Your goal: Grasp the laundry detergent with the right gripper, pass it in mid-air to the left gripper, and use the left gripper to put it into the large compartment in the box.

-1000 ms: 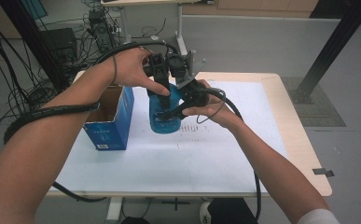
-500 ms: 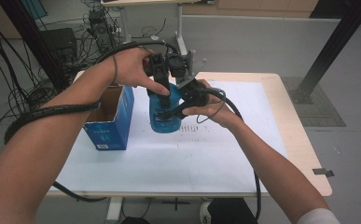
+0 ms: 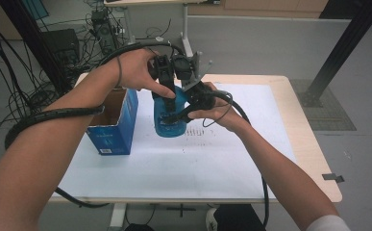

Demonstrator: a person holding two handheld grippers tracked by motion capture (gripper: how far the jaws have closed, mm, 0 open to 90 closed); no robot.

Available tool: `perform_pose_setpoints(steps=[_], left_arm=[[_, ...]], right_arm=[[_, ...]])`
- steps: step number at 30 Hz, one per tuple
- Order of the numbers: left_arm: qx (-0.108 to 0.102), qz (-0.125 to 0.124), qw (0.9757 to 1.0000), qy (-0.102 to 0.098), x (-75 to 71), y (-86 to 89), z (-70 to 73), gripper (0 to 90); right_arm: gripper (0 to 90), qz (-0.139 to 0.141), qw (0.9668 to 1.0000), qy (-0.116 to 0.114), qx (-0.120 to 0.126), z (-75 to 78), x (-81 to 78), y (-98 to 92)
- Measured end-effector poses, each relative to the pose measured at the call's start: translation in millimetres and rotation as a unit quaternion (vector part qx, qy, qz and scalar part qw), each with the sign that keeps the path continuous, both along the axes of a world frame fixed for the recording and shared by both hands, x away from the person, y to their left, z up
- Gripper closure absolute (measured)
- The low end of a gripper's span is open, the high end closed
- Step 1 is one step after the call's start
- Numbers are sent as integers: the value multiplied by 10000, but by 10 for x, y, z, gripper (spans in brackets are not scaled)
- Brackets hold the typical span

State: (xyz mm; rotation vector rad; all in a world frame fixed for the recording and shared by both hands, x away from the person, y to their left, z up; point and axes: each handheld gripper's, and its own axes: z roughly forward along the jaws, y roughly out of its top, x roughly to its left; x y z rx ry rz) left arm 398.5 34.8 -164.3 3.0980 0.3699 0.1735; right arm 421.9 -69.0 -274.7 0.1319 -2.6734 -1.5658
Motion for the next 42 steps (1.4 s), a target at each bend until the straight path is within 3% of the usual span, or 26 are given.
perform_pose_setpoints(steps=[42], left_arm=[[48, 93, 9999, 29, 4, -10, 3, 371]], right_arm=[[421, -16, 9999, 139, 62, -17, -5, -13]])
